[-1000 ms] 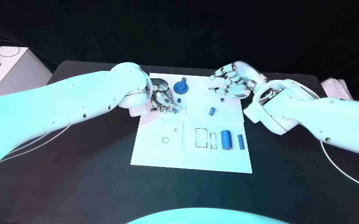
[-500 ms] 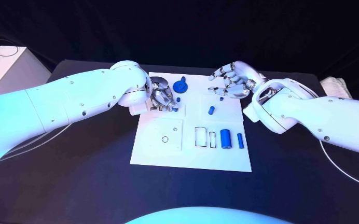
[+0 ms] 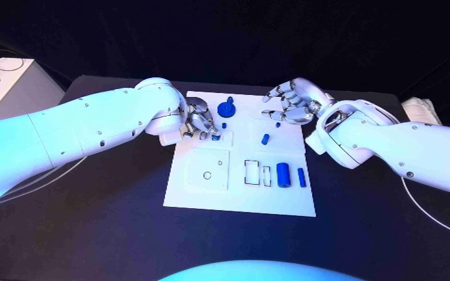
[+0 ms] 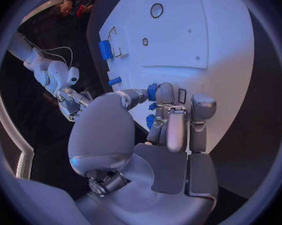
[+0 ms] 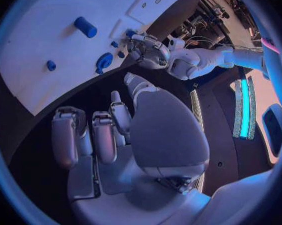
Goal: Assemble the parts on the task board
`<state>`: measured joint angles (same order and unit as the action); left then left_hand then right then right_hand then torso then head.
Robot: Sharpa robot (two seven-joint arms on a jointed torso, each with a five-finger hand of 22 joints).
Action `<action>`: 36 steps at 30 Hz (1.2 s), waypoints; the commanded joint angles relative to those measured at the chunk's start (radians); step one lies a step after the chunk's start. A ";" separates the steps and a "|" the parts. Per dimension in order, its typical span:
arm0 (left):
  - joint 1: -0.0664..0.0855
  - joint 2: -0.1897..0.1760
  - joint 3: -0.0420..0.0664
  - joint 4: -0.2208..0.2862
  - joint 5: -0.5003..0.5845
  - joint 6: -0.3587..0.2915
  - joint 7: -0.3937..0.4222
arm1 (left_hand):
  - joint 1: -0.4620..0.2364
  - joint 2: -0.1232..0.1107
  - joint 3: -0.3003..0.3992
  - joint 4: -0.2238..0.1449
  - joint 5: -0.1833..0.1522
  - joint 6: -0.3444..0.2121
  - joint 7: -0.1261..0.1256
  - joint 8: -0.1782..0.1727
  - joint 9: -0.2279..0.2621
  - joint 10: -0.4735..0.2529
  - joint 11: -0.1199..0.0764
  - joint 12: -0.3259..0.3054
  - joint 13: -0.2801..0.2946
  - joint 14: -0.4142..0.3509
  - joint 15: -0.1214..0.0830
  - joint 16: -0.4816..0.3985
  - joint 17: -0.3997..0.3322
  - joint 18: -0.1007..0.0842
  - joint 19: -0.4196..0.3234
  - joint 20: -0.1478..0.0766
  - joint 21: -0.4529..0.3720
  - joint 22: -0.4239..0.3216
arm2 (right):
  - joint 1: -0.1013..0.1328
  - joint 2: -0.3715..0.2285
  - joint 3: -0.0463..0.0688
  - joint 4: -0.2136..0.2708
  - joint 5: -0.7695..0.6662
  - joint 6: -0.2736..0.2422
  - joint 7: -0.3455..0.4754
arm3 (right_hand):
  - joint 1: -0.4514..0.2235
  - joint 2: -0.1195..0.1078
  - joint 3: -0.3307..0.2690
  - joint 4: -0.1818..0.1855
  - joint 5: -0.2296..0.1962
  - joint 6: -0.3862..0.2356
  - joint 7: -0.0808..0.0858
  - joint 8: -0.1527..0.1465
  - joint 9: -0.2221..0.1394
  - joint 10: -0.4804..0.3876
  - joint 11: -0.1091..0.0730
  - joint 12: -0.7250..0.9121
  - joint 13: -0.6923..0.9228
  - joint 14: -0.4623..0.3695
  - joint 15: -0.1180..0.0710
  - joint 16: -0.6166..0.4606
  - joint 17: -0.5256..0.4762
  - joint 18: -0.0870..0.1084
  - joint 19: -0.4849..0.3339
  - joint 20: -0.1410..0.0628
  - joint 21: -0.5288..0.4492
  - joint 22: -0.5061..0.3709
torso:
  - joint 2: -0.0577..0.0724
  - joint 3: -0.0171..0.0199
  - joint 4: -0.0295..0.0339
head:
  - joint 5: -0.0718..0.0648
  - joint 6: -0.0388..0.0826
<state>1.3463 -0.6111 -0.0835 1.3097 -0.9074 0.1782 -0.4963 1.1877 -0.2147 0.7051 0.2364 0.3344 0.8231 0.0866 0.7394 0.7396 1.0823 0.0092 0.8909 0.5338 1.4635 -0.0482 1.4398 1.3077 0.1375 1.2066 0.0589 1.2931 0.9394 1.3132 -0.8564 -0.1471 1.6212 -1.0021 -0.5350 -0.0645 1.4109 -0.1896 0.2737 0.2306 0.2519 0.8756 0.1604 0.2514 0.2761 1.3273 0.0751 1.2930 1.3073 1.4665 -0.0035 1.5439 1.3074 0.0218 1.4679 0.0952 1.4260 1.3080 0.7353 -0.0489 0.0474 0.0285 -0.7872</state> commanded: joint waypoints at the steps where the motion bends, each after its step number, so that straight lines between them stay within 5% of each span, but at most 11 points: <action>1: 0.000 -0.006 0.001 0.010 -0.001 -0.041 0.003 | -0.016 -0.001 0.208 -0.217 0.030 0.014 -0.002 0.004 0.022 0.011 -0.001 0.007 0.001 0.014 -0.004 0.010 0.020 -0.013 0.013 -0.001 0.012 0.019 | -0.002 -0.001 0.000 -0.001 0.000 0.006 -0.005 | 0.002 -0.006 0.007 -0.001 0.004 0.006 0.000 0.007 -0.001 -0.006 0.000 0.000 0.002 0.090 0.001 -0.005 0.209 0.017 0.039 0.004 -0.004 0.146 | 0.001 -0.0003 -0.0002 | 0.001 -0.002; 16: 0.000 -0.036 0.010 0.055 -0.063 -0.088 0.006 | -0.046 -0.014 0.219 -0.248 0.117 0.045 -0.012 -0.001 0.031 0.036 -0.011 0.013 0.001 0.038 -0.014 0.035 0.068 -0.022 0.043 -0.009 0.045 0.070 | -0.006 -0.001 0.000 -0.005 0.000 0.001 -0.006 | 0.003 -0.007 0.011 -0.001 0.010 0.006 0.000 0.007 -0.002 -0.006 0.000 0.000 0.001 0.090 0.001 -0.005 0.209 0.018 0.039 0.003 -0.005 0.145 | 0.002 0.0007 0.0004 | 0.007 -0.011; 36: -0.002 -0.022 0.000 0.048 -0.111 -0.074 0.001 | -0.052 -0.017 0.221 -0.254 0.140 0.053 -0.015 -0.002 0.034 0.044 -0.015 0.015 0.001 0.043 -0.017 0.041 0.078 -0.026 0.054 -0.012 0.056 0.088 | -0.008 0.000 0.000 -0.007 0.000 0.002 -0.007 | 0.003 -0.007 0.011 -0.001 0.010 0.006 0.000 0.007 -0.002 -0.006 0.000 0.000 0.001 0.090 0.001 -0.005 0.209 0.018 0.039 0.003 -0.005 0.145 | 0.003 0.0015 -0.0012 | 0.013 -0.019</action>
<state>1.3444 -0.6358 -0.0839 1.3559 -1.0002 0.0965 -0.4971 1.1374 -0.2363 0.6915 0.2228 0.4714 0.8687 0.0696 0.7386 0.7730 1.1208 -0.0052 0.9015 0.5339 1.4669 -0.0589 1.4756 1.3080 0.1226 1.2528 0.0484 1.3428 1.0270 1.3056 -0.8573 -0.1474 1.6142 -1.0012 -0.5357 -0.0729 1.4109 -0.1896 0.2793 0.2307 0.2557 0.8756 0.1604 0.2553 0.2753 1.3273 0.0751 1.2931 1.3073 1.4665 -0.0035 1.5439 1.3073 0.0219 1.4679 0.0952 1.4260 1.3075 0.7372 -0.0472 0.0457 0.0400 -0.8053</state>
